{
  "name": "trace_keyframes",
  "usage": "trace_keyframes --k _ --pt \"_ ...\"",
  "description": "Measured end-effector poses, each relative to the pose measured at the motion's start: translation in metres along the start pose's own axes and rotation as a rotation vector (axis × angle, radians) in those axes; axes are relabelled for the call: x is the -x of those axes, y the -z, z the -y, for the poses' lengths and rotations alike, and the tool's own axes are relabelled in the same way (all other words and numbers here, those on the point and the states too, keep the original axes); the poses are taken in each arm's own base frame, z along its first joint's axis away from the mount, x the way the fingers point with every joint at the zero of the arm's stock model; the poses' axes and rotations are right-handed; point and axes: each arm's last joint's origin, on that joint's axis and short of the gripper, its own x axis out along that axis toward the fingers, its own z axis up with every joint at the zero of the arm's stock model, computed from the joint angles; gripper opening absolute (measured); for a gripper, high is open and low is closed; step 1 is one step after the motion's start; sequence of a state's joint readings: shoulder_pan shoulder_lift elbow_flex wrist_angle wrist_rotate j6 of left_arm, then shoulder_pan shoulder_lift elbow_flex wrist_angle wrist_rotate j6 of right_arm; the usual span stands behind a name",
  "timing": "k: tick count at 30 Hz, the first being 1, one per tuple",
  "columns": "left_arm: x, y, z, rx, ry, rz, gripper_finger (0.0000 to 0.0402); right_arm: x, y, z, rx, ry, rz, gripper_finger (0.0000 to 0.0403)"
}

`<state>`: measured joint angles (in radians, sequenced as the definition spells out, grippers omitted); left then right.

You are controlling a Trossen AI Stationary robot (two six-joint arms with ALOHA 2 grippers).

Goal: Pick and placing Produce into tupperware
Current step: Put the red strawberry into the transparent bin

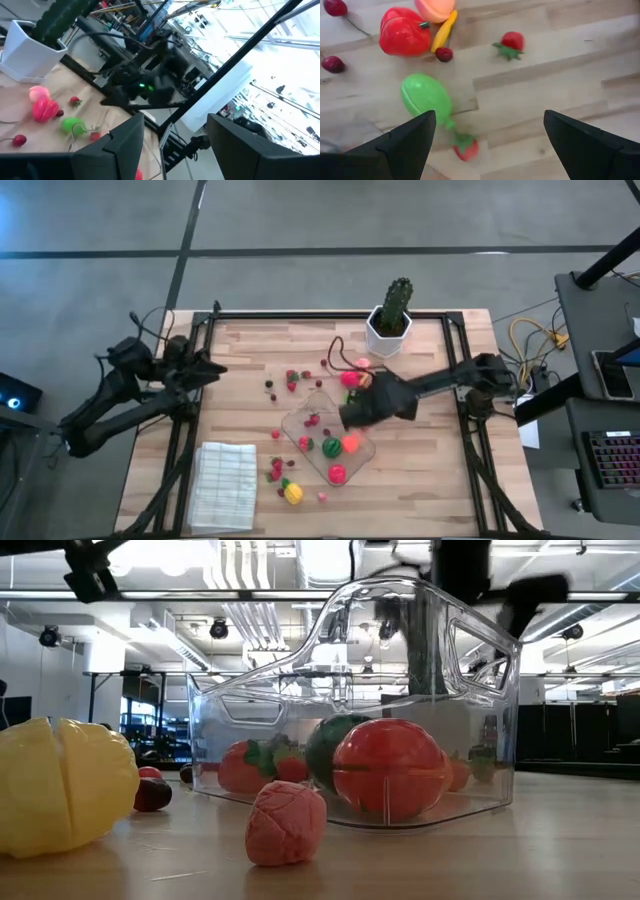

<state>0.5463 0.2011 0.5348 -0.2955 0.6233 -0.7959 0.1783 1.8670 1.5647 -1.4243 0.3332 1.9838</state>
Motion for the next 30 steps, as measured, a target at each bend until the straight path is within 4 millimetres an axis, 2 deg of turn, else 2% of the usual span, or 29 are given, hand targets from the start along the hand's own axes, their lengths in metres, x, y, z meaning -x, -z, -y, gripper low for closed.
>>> trace_keyframes --k 3,7,12,20,30 --pt "-0.004 0.003 -0.008 -0.004 -0.021 -0.022 0.0202 -0.02 -0.021 -0.008 -0.004 0.045 -0.039 0.0363" --pt "-0.016 0.006 -0.022 -0.032 -0.071 -0.077 0.0202 -0.042 -0.052 -0.008 -0.043 0.097 -0.112 0.0363" --pt "-0.03 0.002 -0.033 -0.051 -0.118 -0.138 0.0202 -0.063 -0.072 -0.009 -0.132 0.038 -0.157 0.0363" --pt "-0.039 -0.006 -0.034 -0.198 -0.113 -0.155 0.0202 -0.087 -0.062 0.007 -0.208 0.147 -0.205 0.0363" --pt "-0.042 -0.011 -0.035 -0.384 -0.137 -0.104 0.0202 -0.108 -0.055 0.025 -0.253 0.236 -0.146 0.0363"
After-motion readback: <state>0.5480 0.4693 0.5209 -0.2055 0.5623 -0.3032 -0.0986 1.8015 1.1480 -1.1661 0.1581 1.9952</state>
